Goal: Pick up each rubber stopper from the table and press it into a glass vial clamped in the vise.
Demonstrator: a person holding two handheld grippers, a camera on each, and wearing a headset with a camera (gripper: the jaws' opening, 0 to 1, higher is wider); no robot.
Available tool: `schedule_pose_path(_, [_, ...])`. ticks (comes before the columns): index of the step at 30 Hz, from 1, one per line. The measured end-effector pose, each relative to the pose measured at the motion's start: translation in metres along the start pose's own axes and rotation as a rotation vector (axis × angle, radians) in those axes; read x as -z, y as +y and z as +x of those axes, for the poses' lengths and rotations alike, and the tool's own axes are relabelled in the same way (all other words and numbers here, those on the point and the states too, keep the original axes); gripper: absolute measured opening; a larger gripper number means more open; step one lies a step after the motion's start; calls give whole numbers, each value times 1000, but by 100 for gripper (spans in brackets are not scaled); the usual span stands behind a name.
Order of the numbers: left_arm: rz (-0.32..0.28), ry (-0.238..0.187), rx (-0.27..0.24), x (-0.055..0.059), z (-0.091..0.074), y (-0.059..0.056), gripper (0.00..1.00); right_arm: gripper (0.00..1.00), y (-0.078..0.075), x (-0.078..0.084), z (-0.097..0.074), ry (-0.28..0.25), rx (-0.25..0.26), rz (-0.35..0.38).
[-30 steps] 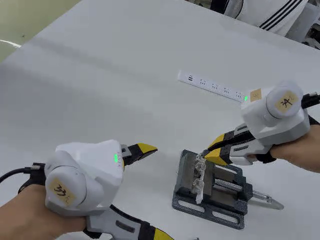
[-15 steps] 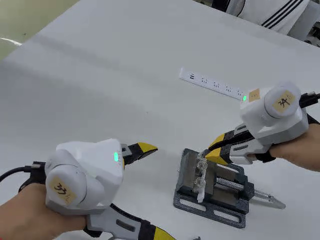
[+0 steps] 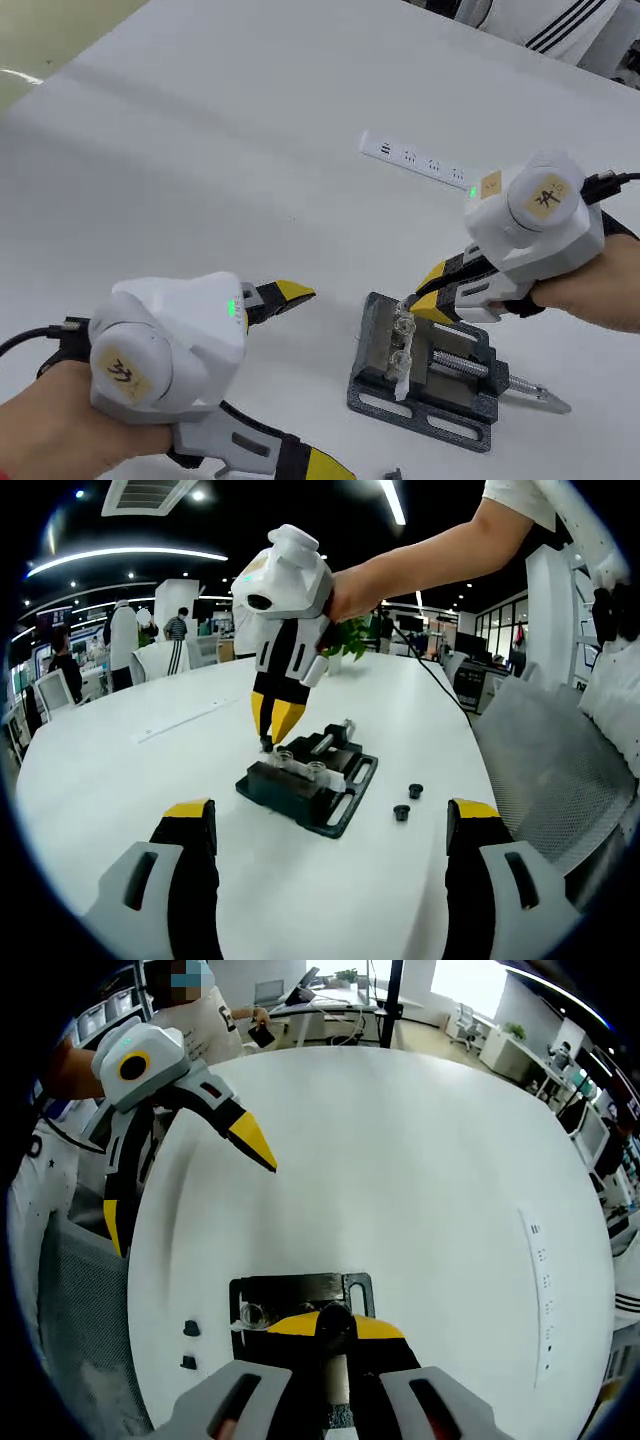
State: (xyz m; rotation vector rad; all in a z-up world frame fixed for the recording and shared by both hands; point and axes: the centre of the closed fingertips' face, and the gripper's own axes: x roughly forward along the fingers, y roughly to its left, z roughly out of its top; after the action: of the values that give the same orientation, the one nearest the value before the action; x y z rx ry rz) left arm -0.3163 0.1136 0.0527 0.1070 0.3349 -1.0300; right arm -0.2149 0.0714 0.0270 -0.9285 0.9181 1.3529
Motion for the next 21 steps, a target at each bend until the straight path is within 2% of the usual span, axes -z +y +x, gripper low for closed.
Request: schedule_pose_path(21, [-5, -14, -3, -3, 2, 0, 95, 3, 4, -1, 1, 56, -26, 42])
